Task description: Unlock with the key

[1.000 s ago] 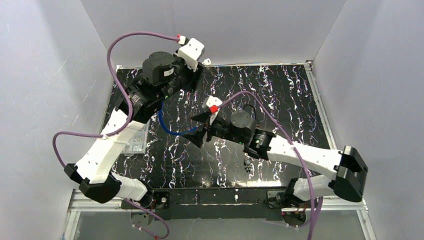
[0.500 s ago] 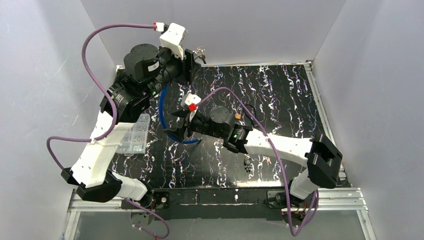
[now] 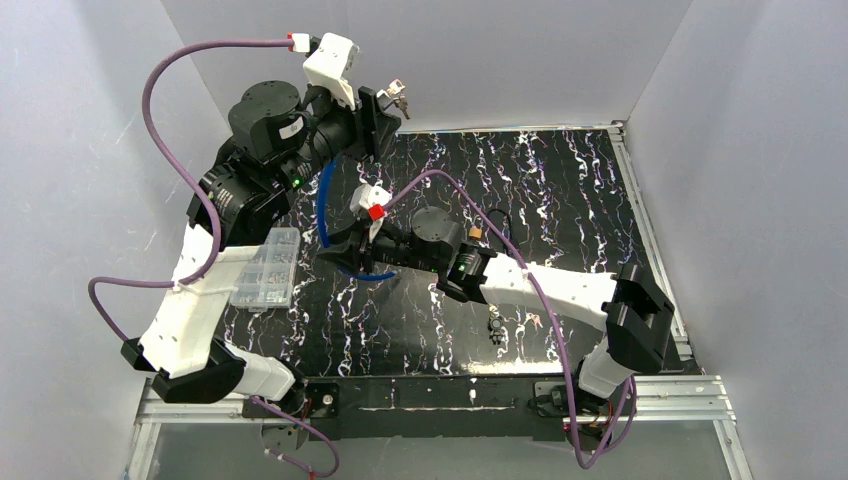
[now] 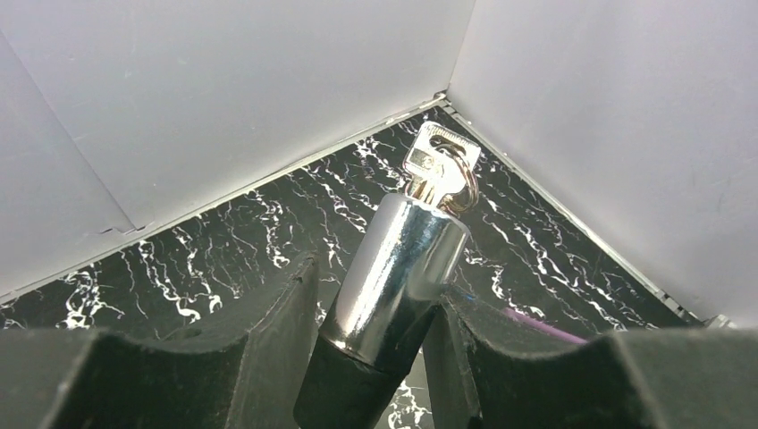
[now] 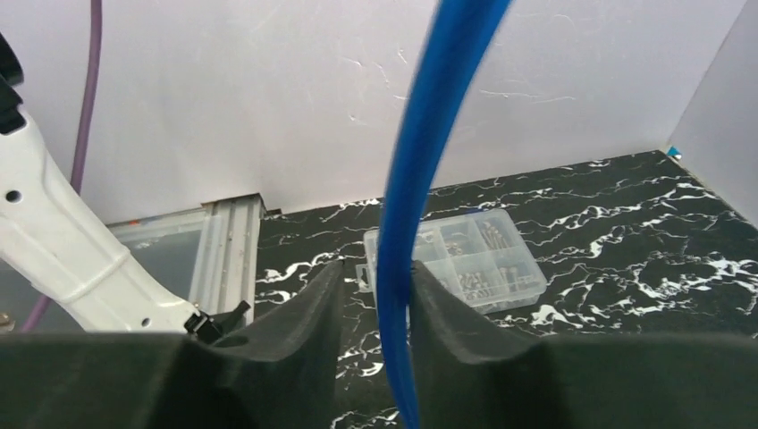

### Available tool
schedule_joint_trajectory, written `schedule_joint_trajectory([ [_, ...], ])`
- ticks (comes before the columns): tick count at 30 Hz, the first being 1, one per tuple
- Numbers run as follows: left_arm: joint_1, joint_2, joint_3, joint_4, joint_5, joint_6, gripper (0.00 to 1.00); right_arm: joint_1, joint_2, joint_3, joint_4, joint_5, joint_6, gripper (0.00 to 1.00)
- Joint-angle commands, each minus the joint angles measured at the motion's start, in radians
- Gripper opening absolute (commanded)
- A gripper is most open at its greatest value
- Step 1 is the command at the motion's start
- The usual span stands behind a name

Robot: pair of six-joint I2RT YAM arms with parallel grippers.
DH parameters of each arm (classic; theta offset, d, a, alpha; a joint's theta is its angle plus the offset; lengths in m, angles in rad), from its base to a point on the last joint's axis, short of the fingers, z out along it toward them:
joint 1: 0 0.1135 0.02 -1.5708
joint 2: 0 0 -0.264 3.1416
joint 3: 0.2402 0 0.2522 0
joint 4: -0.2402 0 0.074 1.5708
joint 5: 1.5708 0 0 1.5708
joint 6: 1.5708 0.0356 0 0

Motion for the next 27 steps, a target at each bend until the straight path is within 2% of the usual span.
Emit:
schedule_joint_trajectory([
  [1,0.011,-0.016,0.049,0.043,0.047,-0.021,0.00,0.006,-0.015,0.049,0.010,-0.014,0.007,0.22],
  [3,0.013,-0.023,0.043,0.048,0.040,-0.019,0.00,0.005,-0.033,0.039,-0.007,0.006,-0.008,0.02],
  [5,0.014,-0.033,0.031,0.054,0.027,-0.012,0.06,0.006,-0.059,0.021,-0.027,0.050,-0.041,0.01],
  [10,0.015,-0.069,-0.018,0.076,0.011,0.026,0.46,0.006,-0.120,-0.037,-0.069,0.125,-0.148,0.01],
  [13,0.016,-0.109,-0.077,0.098,0.007,0.056,0.59,0.004,-0.145,-0.061,-0.106,0.139,-0.190,0.01],
  [22,0.023,-0.231,-0.314,0.178,-0.078,0.226,0.62,-0.019,-0.178,-0.083,-0.156,0.156,-0.171,0.01],
  [27,0.029,-0.257,-0.345,0.197,-0.080,0.255,0.61,-0.026,-0.152,-0.058,-0.195,0.147,-0.180,0.01],
])
